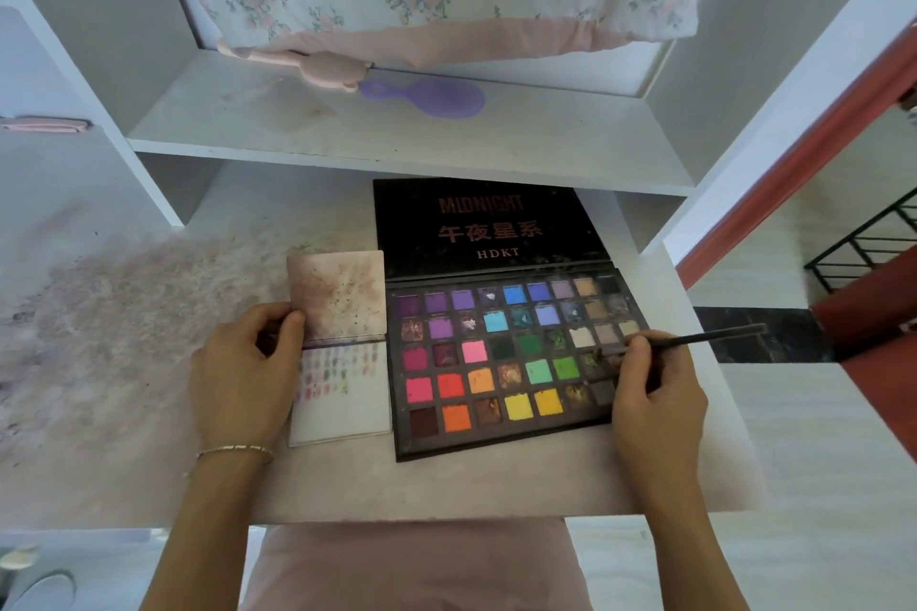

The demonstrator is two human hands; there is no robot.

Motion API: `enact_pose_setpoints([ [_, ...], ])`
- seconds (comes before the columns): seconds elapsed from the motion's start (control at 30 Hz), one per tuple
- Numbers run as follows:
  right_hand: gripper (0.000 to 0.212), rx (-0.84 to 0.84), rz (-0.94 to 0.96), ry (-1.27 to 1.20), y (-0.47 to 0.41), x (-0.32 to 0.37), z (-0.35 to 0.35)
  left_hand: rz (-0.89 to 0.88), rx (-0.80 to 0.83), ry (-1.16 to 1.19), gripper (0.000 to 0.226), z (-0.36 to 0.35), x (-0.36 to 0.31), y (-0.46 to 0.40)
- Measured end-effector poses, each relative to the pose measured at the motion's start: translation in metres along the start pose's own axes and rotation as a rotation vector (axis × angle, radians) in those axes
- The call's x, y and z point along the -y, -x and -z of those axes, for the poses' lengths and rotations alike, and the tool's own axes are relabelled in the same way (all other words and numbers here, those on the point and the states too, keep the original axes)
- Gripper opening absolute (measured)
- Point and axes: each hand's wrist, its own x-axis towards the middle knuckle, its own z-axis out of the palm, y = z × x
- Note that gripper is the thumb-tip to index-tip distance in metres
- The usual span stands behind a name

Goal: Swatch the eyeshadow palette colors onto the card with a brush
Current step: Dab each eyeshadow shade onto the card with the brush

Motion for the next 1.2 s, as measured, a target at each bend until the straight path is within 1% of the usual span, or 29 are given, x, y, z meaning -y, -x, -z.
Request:
enact_pose_setpoints([
  [0.17,0.015,0.067,-0.018,0.027,0.001,-0.001,0.002,-0.011,0.0,-0.01,0.015,-0.001,0.001,0.001],
  [0.27,0.01,0.091,-0.029,0.063,0.0,-0.002,0.001,-0.011,-0.004,-0.009,0.015,0.0,0.001,0.001],
  [0.37,0.008,0.07,-0.027,0.069,0.0,0.0,0.0,-0.011,-0.014,-0.002,0.014,-0.001,0.001,0.001],
  [0.43,0.01,0.05,-0.013,0.048,0.0,0.002,0.001,-0.012,-0.014,-0.002,0.014,-0.001,0.001,0.001],
  [0.57,0.015,0.097,-0.019,0.064,0.001,0.003,0.002,-0.023,-0.016,-0.008,0.013,-0.001,0.002,0.001],
  [0.63,0.019,0.091,-0.021,0.072,0.001,0.002,0.002,-0.027,-0.015,-0.009,0.013,-0.001,0.002,0.002],
  [0.73,0.015,0.067,-0.026,0.054,0.001,0.002,0.002,-0.028,-0.004,-0.011,0.014,-0.001,0.003,0.002],
  [0.83,0.013,0.093,-0.019,0.065,0.001,0.002,0.001,-0.019,0.003,-0.009,0.014,-0.001,0.002,0.001],
  [0.97,0.008,0.074,-0.044,0.06,0.001,0.0,0.001,-0.023,0.005,-0.011,0.015,0.0,0.001,0.001],
  [1.03,0.011,0.075,-0.043,0.036,0.002,0.002,0.002,-0.023,0.008,-0.009,0.014,0.0,0.001,0.001],
  [1.1,0.02,0.087,-0.018,0.029,0.004,0.006,0.001,-0.019,0.013,-0.003,0.015,0.0,0.001,0.002],
  [1.2,0.025,0.141,0.003,-0.012,0.009,0.014,-0.003,-0.013,0.01,0.01,0.014,0.0,0.0,0.003],
])
